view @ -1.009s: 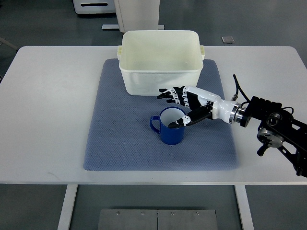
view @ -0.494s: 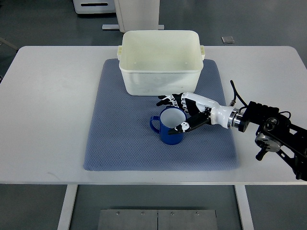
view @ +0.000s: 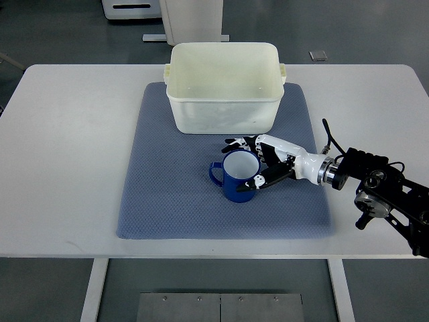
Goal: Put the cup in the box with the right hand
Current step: 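Close the right hand fingers around the blue mug's rim, then lift the blue mug with the right hand over the cream tub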
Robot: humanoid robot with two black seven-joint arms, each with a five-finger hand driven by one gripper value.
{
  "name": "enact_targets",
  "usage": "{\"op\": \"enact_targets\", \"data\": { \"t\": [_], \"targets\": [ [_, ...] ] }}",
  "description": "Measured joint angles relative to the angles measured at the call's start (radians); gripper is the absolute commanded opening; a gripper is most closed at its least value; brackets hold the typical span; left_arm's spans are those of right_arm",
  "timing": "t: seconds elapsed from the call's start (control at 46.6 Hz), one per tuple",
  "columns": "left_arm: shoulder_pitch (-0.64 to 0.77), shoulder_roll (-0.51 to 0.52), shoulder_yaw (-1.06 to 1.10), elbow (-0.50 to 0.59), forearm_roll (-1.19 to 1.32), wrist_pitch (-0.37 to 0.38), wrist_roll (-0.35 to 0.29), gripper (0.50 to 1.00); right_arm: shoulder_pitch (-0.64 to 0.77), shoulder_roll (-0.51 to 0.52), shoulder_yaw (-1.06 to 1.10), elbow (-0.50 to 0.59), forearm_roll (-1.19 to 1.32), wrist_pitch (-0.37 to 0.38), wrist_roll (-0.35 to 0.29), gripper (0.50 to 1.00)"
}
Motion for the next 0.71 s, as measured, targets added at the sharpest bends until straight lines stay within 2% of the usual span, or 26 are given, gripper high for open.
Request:
{"op": "enact_targets", "data": {
  "t": [0.172, 0.322, 0.386, 0.536, 0.558, 0.579, 0.601, 0.708],
  "targets": [
    [0.000, 0.000, 0.000, 0.000, 0.000, 0.000, 0.000, 1.000, -0.012, 0.000, -0.001, -0.014, 0.000, 0.000, 0.000, 0.981],
    [0.000, 0.000, 0.000, 0.000, 0.000, 0.000, 0.000, 1.000, -0.015, 0.000, -0.001, -0.024, 0.001, 0.000, 0.002, 0.904],
    [0.000, 0.000, 0.000, 0.000, 0.000, 0.000, 0.000, 1.000, -0.016, 0.000, -0.005, -0.029, 0.002, 0.000, 0.005, 0.845],
    [0.000, 0.000, 0.000, 0.000, 0.000, 0.000, 0.000, 1.000, -0.016, 0.001, -0.018, -0.030, 0.003, 0.001, 0.033, 0.655],
    [0.000, 0.000, 0.000, 0.000, 0.000, 0.000, 0.000, 1.000, -0.016, 0.001, -0.019, -0.031, 0.003, 0.002, 0.036, 0.654],
    [0.000, 0.000, 0.000, 0.000, 0.000, 0.000, 0.000, 1.000, -0.016, 0.001, -0.019, -0.032, 0.003, 0.003, 0.041, 0.530],
    [0.000, 0.000, 0.000, 0.000, 0.000, 0.000, 0.000, 1.000, -0.017, 0.001, -0.019, -0.032, 0.003, 0.003, 0.042, 0.500],
    [0.000, 0.000, 0.000, 0.000, 0.000, 0.000, 0.000, 1.000, -0.017, 0.000, -0.022, -0.034, 0.003, 0.005, 0.068, 0.500]
  ]
}}
